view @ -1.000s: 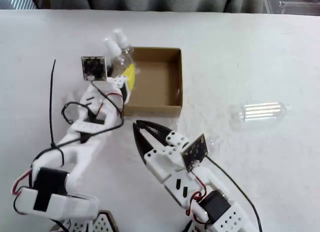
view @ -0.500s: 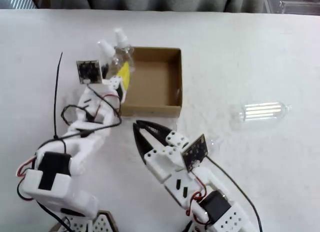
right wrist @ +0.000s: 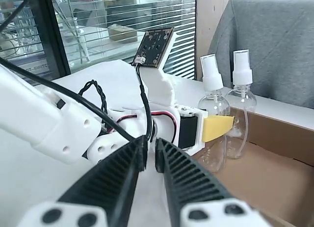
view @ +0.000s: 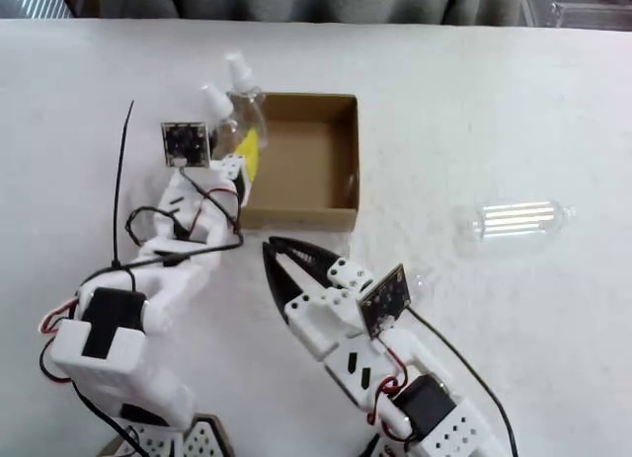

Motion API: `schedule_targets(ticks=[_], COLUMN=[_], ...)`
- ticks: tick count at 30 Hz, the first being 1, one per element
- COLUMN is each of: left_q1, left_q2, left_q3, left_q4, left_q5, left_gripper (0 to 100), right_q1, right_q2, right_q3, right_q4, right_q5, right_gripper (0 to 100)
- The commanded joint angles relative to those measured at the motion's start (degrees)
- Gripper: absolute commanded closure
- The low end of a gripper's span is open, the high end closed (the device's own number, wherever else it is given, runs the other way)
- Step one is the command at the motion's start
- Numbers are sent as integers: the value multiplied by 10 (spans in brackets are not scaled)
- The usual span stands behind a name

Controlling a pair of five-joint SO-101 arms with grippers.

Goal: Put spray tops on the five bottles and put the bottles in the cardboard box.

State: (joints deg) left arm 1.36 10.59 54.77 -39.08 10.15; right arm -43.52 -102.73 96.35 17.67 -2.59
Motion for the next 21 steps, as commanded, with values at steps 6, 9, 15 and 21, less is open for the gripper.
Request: schedule_targets(ticks=[6, 9, 15, 21], left_q1=[0, 0, -1, -2], left_q2=[-3, -3, -11, -35], left_q3=[-18, -18, -4, 7], left_q4=[-7, -6, -9, -5], left_q5=[-9, -9, -9, 1], left_gripper=[836, 808, 806, 739], right_q1=[0, 0, 0, 0], right_q2=[-3, -3, -3, -3], right_q3=[4, 4, 4, 4], right_q4=[2, 2, 2, 2], right_q5=[5, 5, 5, 5], right_gripper=[983, 983, 983, 983])
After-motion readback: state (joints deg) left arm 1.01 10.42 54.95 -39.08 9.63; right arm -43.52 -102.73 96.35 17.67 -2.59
